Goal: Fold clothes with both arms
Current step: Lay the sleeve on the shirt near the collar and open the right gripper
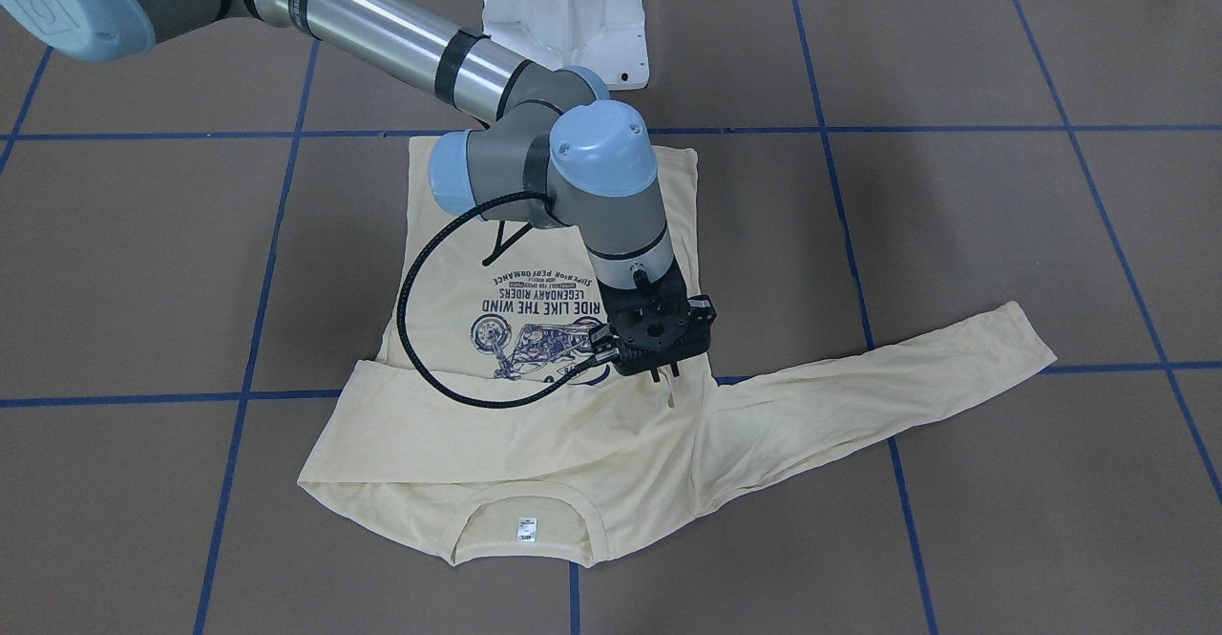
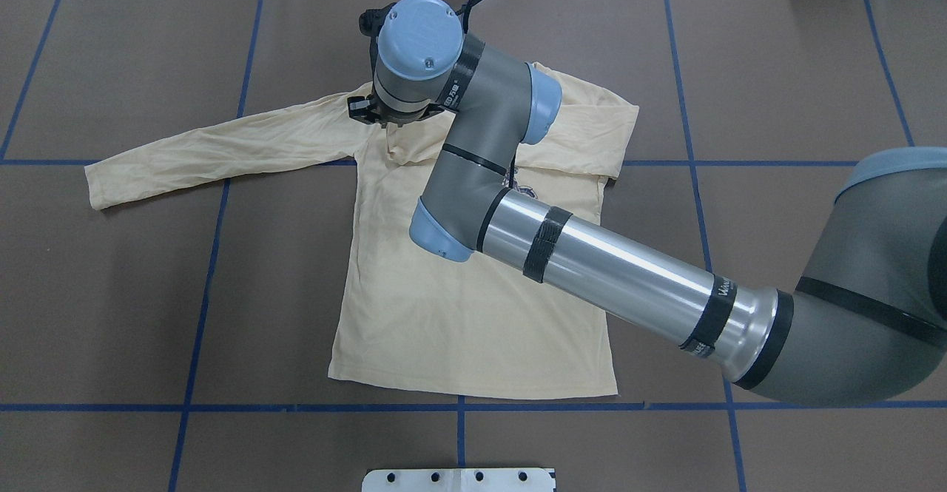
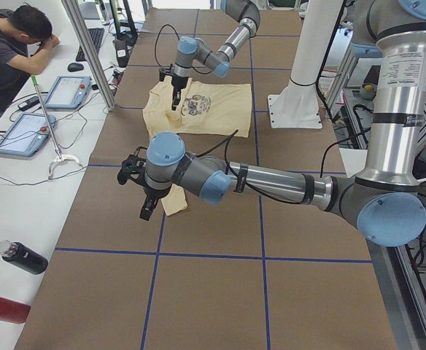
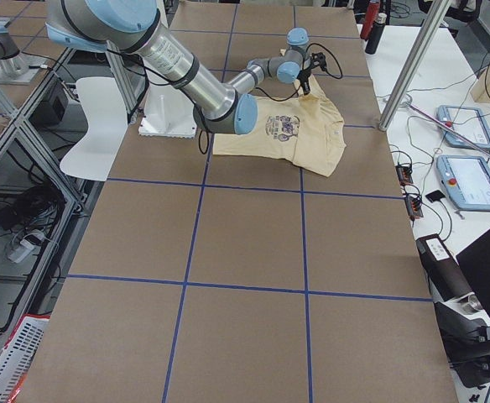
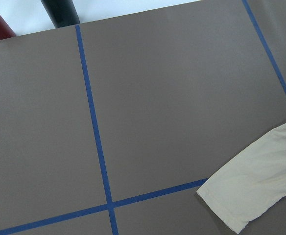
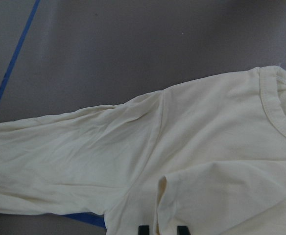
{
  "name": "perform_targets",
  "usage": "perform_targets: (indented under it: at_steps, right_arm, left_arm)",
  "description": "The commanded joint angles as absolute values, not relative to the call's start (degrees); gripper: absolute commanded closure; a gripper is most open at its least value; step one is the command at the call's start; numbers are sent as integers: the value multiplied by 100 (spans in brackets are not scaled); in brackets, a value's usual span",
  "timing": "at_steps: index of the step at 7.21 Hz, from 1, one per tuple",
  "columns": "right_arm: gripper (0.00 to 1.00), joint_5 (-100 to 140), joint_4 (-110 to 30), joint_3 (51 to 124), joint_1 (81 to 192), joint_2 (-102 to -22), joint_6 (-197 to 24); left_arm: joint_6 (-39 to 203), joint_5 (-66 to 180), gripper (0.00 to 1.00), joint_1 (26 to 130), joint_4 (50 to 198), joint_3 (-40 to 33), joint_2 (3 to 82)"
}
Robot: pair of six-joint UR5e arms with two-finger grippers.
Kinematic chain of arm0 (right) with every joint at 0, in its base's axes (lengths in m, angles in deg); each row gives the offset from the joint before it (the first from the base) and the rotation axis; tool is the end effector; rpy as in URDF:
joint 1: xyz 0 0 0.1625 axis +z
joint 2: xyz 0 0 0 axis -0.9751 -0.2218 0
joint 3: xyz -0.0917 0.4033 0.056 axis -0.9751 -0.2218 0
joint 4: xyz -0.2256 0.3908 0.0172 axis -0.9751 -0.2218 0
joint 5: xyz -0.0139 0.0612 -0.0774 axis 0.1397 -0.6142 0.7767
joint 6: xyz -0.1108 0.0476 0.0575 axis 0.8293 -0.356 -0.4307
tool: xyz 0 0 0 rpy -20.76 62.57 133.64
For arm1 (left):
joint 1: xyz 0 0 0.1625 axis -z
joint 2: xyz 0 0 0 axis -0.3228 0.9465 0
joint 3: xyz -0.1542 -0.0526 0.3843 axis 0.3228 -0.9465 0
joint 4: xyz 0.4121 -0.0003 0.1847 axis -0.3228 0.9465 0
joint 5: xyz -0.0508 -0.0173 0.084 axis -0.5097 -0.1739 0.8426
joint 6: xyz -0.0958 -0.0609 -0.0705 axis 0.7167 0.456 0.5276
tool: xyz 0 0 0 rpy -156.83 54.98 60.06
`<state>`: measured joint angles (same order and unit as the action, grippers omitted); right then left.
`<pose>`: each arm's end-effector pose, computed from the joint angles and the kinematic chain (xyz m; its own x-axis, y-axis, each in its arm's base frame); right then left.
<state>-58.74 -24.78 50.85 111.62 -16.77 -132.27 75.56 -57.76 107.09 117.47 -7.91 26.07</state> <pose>-0.6904 -0.6015 0.0864 0.5505 -0.1712 0.8171 -0.1708 0.9350 0.3109 -0.0191 -0.5819 0.5473 0.6779 0.2396 -0.6950 0.0717 0.9193 0.3869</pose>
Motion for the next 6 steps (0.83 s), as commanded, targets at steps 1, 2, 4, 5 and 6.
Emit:
perform_targets:
  at_steps: [1, 2, 4, 5, 6]
  right_arm:
    - [1, -5670, -2354, 4897, 11111, -1496, -13590]
    - [1, -5670, -2354, 4888, 11111, -1505, -13616]
    - [0, -5713, -2388, 5054, 11189, -1548, -14214]
    - [0, -5836, -2667, 5255, 11225, -1627, -14197]
    - [0, -5924, -3340, 5632, 11269, -1689, -14145]
  left_arm:
    - [7555, -5778, 0, 10708, 11754, -782, 2614]
    - [7573, -5778, 0, 10708, 11754, -791, 2622]
    - [8640, -5699, 0, 10499, 12059, -896, 2701]
    - [9167, -5394, 0, 10114, 12288, -896, 2701]
    - [9921, -4817, 0, 9553, 12630, -879, 2701]
